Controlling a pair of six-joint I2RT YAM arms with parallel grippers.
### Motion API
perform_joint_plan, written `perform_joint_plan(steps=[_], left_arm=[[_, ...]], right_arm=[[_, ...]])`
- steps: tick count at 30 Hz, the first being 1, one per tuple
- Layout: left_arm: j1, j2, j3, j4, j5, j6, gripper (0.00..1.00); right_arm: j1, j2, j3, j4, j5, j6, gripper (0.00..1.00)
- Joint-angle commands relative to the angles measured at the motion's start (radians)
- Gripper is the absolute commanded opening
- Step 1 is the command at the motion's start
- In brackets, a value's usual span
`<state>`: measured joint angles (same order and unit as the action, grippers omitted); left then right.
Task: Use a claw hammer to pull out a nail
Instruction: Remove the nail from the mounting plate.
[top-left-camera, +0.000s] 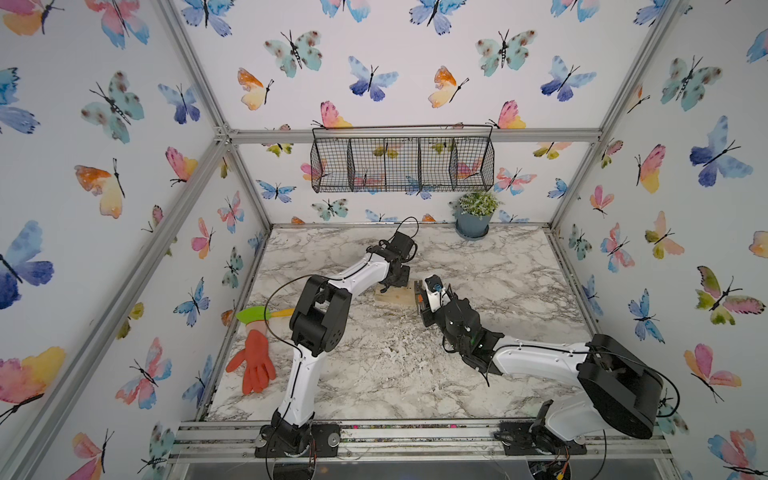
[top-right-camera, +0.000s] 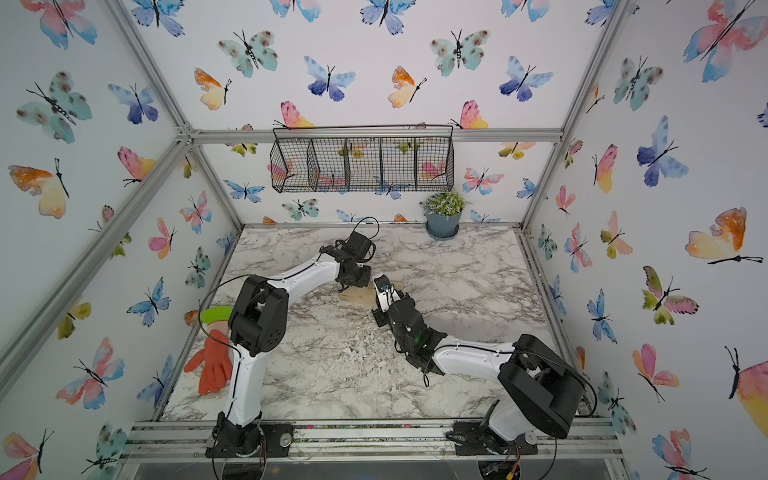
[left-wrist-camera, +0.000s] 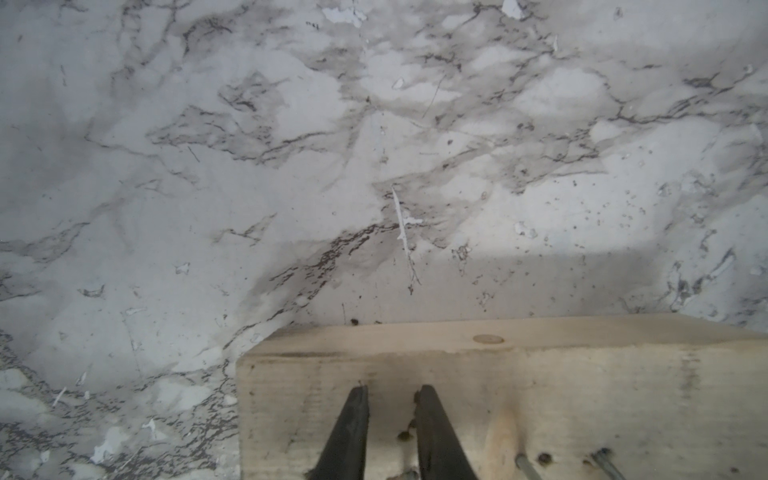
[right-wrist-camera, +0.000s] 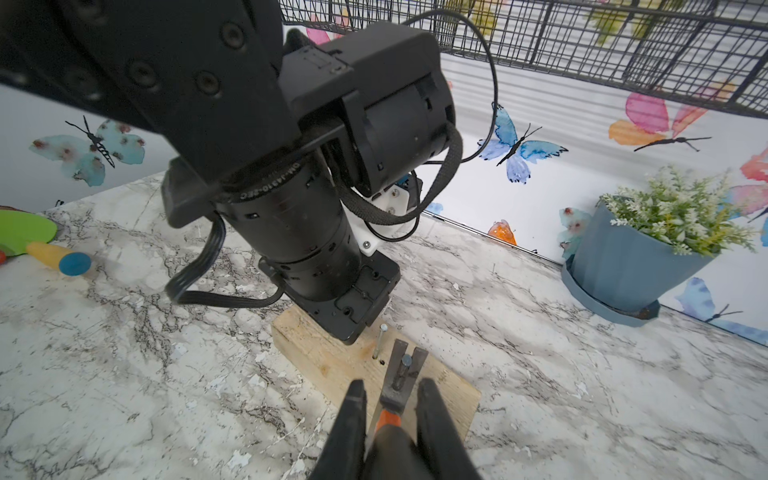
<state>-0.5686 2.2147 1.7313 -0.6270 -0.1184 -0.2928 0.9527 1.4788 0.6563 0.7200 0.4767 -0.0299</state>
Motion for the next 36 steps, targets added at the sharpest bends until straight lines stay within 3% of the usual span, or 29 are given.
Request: perform_joint_plan(steps=[1, 9, 23, 27, 36], left_arm=[[0.007, 0.256, -0.164, -0.165, 0.097, 0.004, 0.22], [0.01, 0.259, -0.16, -0.168, 0.086, 0.006, 0.22], [0.012, 0.26, -0.165, -0.165, 0.071, 0.006, 0.22], [0.013, 0.236, -0.18, -0.148, 0.065, -0.002, 0.22], [0.012, 0.104, -0.155, -0.134, 0.049, -0.026, 0.3]], right_arm=[[0.014, -0.053, -0.015, 0.199, 0.035, -0.091, 0.03], [0.044, -0.065, -0.079, 0.305, 0.042, -0.137, 0.03], [0.054, -0.166, -0.118, 0.29, 0.087, -0.091, 0.03], [0.054, -0.227, -0.109, 0.174, 0.142, -0.05, 0.03], [0.028, -0.356, -0.027, -0.225, 0.137, 0.138, 0.03]])
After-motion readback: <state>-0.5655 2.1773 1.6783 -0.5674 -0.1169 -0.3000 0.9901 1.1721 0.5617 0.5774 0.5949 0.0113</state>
